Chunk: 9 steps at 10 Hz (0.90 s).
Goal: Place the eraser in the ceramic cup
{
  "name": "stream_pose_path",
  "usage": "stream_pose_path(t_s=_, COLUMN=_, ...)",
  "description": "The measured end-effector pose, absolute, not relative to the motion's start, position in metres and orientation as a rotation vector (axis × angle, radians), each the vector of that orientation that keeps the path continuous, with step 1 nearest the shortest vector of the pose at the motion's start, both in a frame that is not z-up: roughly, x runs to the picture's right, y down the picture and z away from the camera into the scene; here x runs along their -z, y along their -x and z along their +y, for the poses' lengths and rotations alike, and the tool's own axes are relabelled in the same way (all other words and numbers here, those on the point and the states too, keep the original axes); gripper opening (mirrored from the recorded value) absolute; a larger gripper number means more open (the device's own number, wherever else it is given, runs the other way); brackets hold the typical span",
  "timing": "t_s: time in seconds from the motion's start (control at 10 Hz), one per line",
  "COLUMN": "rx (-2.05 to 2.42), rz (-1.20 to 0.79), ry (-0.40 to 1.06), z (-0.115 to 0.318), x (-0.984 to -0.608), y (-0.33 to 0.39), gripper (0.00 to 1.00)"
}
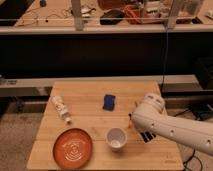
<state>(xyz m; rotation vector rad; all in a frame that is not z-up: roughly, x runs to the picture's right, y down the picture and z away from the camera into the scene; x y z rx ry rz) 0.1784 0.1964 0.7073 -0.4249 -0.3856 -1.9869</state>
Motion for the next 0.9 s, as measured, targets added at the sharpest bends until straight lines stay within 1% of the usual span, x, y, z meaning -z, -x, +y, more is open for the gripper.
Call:
stream_pose_path(t_s=0.1, rx=1.995, rz=-0.396, ry=0.396, z=0.196, x=-0.711, y=-0.180, gripper=0.00)
stream_pose_path(t_s=0.4, rx=2.026, rz=-0.495, ry=0.191, z=0.185, x=-0.728, y=-0.205, gripper=0.00)
stream_pose_path(t_s=0.5, rx=2.028, rz=-0.530, ry=0.117, z=0.182, x=-0.729, y=-0.207, gripper=0.00)
stream_pose_path(t_s=0.6, rx=2.035, rz=-0.598, ry=0.000, z=0.177, x=-0.729, y=-0.206, gripper=0.00)
stream_pose_path(t_s=0.9, rx=2.033, rz=-0.727, ry=-0.219, z=0.168, x=-0.724, y=-0.194, gripper=0.00)
